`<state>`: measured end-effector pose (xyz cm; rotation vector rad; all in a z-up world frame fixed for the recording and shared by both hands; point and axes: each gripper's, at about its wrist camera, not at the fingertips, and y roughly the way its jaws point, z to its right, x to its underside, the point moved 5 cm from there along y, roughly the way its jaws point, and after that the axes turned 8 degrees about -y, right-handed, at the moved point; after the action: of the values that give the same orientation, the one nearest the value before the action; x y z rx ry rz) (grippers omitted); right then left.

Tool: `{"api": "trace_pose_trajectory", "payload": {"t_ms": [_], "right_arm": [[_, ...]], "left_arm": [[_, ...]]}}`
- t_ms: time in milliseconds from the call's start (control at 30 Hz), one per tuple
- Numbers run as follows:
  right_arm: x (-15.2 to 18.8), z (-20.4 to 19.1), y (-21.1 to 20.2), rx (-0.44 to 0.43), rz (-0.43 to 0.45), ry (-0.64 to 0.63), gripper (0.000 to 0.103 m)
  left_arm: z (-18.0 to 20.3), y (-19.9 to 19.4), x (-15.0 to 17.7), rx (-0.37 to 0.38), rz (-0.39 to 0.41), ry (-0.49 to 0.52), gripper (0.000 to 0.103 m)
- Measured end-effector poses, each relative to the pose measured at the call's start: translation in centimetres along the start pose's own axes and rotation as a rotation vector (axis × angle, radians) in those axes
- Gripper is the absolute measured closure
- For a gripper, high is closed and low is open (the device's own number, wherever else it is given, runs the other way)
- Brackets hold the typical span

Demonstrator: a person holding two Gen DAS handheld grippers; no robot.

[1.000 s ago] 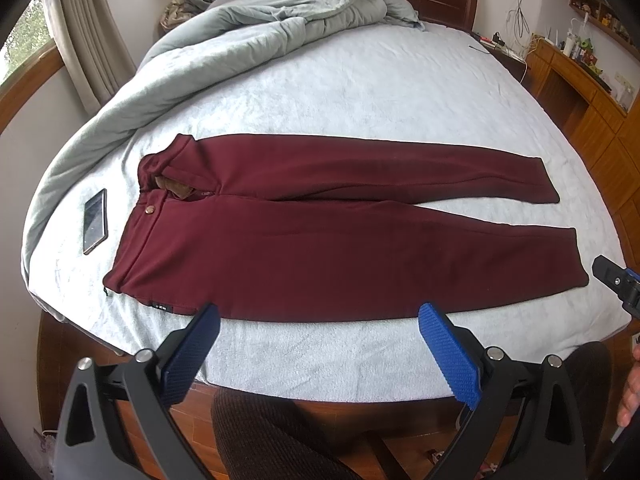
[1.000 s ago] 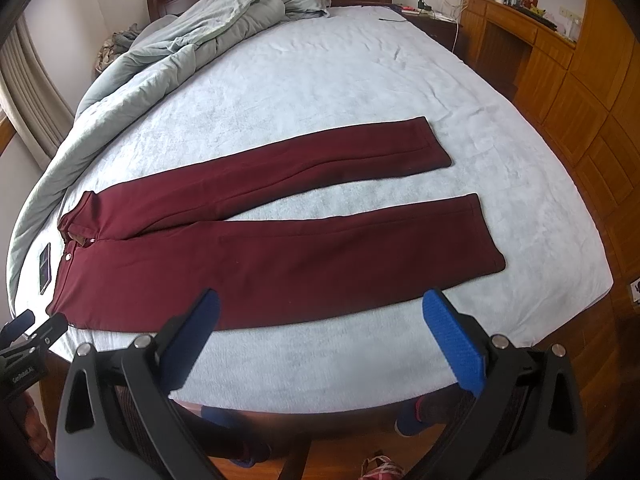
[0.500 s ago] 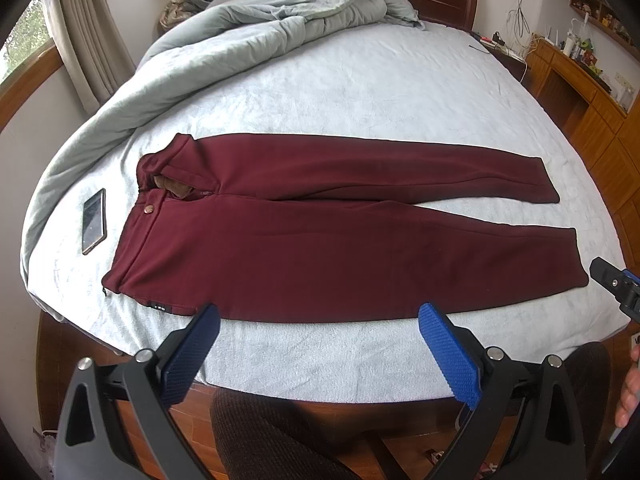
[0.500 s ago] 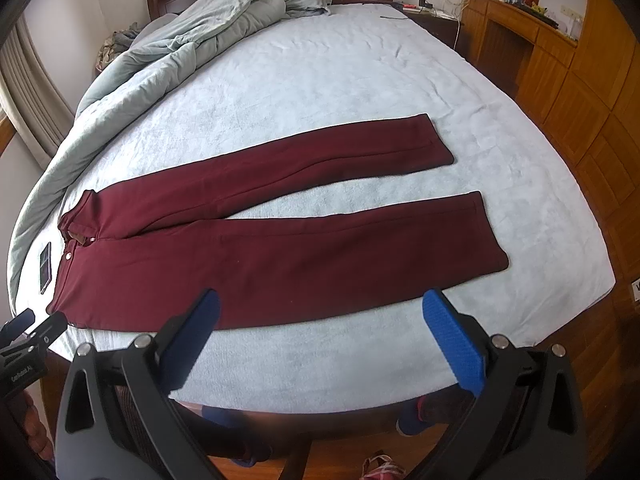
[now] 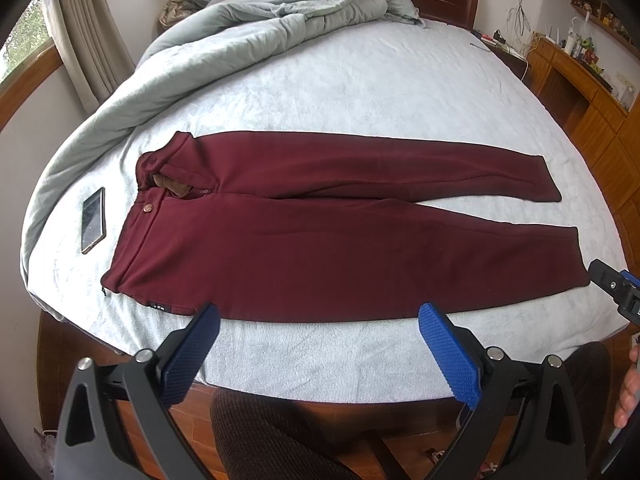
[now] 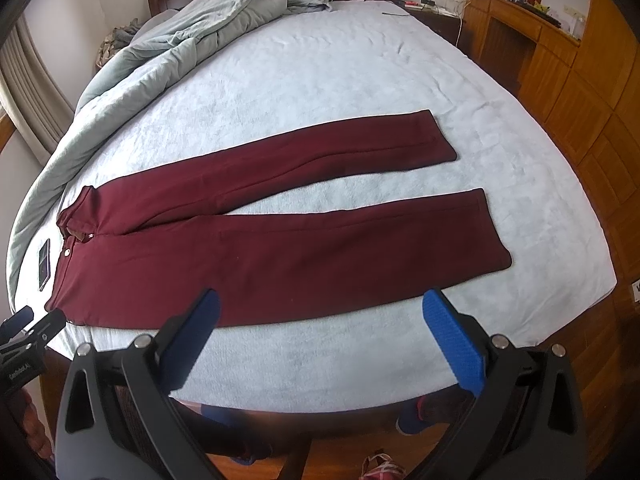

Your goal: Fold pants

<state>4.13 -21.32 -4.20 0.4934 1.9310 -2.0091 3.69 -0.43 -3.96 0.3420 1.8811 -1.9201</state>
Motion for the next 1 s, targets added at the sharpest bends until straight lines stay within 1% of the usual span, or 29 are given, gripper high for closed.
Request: {"api": "trace_pose_trajectory", "payload": {"t_ms": [200,300,333,433,533,567,667,767,800,867,1000], "right_arm": [[-0.4,0.7,1.0,-0.016,-0.007,-0.005,0.002],[-2.1,3.0,2.2,-0.059,-0.011,0.007,0.002],[-2.9,4.3,2.7,-0.057,-0.008,0.023,0.002],[-6.7,9.5,5.7,-0.005,-0.018,0.043,0.002],[-11.0,14.7,10.5,0.061,-0.055,0.013,0.002],[-12.0,15.7,12.0,0.063,-0.071,0.004,0.002],[-15.1,19.1,17.3,0.010,-0.115,0.003,0.002],[-17.3,21.4,21.5,-0.004,-0.149,0.015,0.003],[-18.2,22.2,23.0,0.000,-0.152,0.018,0.003],[-19.3,23.3,25.5,-0.021,-0.173,0.013,0.003],[-20.9,24.3,29.5,-0.053,-0.194,0.007,0.003]], "left_arm": [[0.3,0.8,-0.5,0.001,-0.014,-0.001,0.004],[0.7,2.2,-1.6,0.012,-0.029,0.000,0.004],[0.8,2.6,-2.0,0.011,-0.029,0.002,0.004],[2.1,4.8,-4.7,0.020,-0.036,0.010,0.004],[4.1,7.1,-7.6,0.072,-0.031,0.022,0.004],[5.2,8.4,-8.9,0.092,-0.035,0.023,0.004],[7.8,11.6,-11.9,0.136,-0.042,0.016,0.004],[10.0,14.4,-14.3,0.173,-0.041,0.006,0.004],[11.0,15.7,-15.3,0.171,-0.043,0.005,0.004],[12.7,17.6,-16.7,0.192,-0.046,-0.004,0.004],[15.3,20.8,-18.7,0.209,-0.052,0.007,0.004]]}}
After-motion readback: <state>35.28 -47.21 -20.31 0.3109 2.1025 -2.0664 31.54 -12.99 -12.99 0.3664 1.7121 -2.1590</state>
